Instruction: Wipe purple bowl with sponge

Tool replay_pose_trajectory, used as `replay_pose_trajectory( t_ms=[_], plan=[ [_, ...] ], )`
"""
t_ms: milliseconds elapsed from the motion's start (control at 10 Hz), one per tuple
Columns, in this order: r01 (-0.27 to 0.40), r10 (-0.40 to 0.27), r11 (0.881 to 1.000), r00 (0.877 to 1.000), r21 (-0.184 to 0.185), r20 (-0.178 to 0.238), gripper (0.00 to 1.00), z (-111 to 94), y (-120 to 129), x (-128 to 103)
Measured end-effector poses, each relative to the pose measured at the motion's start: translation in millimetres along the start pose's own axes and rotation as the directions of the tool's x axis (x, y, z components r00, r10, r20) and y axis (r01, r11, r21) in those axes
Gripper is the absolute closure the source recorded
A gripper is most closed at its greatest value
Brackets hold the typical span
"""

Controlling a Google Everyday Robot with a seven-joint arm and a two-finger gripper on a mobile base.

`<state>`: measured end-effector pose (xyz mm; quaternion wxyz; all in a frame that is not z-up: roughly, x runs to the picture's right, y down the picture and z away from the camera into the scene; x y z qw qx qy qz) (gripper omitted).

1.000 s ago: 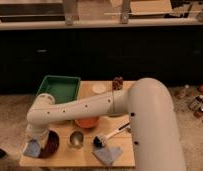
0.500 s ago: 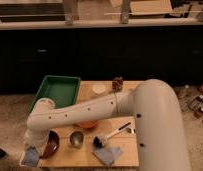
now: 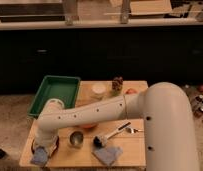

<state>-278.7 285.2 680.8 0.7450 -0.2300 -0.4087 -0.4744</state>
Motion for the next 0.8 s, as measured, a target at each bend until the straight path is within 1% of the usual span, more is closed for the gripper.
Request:
replay_pose_trajectory(
  t_ms=[200, 400, 600, 800],
  plan=[
    [-0.018, 0.018, 1.000, 1.000, 0.000, -0.017, 1.00, -1, -2, 11],
    [-0.027, 0.027, 1.000, 0.999, 0.008, -0.040, 1.00, 1, -11, 22],
    [-0.032, 0.034, 0.999, 0.996, 0.023, -0.080, 1.00, 2, -19, 33],
    [-0.024, 0.026, 0.999, 0.996, 0.027, -0.089, 1.00, 6, -28, 35]
  ],
)
